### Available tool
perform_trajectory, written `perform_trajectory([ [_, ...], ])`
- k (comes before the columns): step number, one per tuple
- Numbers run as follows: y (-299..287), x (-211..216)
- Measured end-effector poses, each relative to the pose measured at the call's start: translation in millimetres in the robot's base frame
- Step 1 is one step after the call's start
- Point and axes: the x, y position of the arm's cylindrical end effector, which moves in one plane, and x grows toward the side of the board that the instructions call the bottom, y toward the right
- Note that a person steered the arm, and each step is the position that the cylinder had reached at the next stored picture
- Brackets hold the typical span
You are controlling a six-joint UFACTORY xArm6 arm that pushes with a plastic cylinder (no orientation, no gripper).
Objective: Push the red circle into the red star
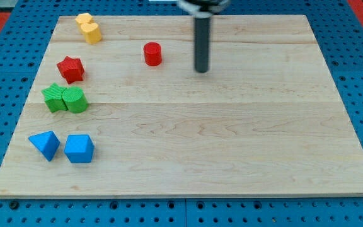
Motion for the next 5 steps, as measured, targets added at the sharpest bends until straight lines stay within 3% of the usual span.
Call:
perform_trajectory([
  [1, -27.3, -42.0],
  [3, -132.9, -8.7],
  [5, -161.2, -10.8],
])
